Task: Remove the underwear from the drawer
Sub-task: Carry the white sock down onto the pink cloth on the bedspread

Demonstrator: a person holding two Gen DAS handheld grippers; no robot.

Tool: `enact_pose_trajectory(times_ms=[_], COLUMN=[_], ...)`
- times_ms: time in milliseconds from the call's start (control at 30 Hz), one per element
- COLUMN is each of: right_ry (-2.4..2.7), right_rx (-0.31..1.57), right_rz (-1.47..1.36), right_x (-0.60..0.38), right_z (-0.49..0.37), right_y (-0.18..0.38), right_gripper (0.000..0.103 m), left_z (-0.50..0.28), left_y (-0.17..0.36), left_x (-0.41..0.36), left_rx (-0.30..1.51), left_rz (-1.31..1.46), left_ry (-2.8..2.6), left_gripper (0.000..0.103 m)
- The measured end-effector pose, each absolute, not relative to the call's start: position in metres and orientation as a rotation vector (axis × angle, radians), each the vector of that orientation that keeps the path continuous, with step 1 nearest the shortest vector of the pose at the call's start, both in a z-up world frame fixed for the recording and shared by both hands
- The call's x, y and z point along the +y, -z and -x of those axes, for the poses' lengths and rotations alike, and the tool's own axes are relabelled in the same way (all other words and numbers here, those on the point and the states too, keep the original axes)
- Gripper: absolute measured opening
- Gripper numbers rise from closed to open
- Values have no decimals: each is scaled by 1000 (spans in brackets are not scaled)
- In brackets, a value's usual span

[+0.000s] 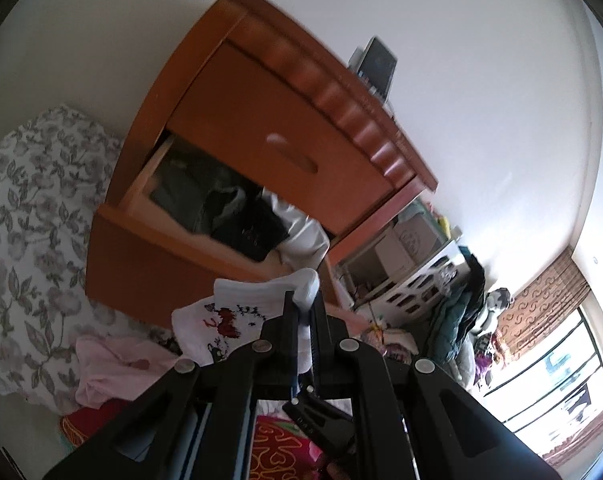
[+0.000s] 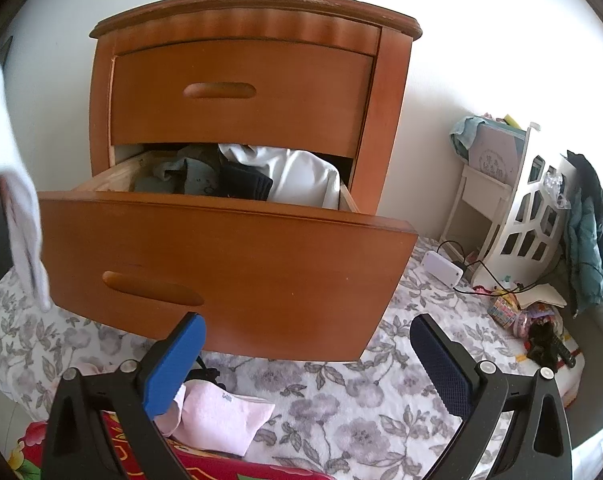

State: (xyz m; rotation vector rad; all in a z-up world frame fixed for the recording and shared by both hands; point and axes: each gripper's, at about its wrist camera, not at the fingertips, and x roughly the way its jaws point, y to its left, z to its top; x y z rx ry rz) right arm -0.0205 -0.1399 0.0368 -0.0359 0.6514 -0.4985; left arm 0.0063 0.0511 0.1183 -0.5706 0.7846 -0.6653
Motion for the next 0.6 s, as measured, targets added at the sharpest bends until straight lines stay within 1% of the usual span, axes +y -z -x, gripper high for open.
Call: enact_pose_trajectory(times_ms=[367, 600], right_ry=[496, 496], right_rx=[663, 665], right_rz=[30, 28], right_x=[-141, -141], right_z=[18, 18], right_y=[-34, -34], right_gripper=[103, 103], left_z=[-18, -30], left_y=[-77, -23], left_x=[26, 13], left_rx=[930, 1091], left_rz=[515, 469], left_ry=[649, 579], left_gripper=[4, 4])
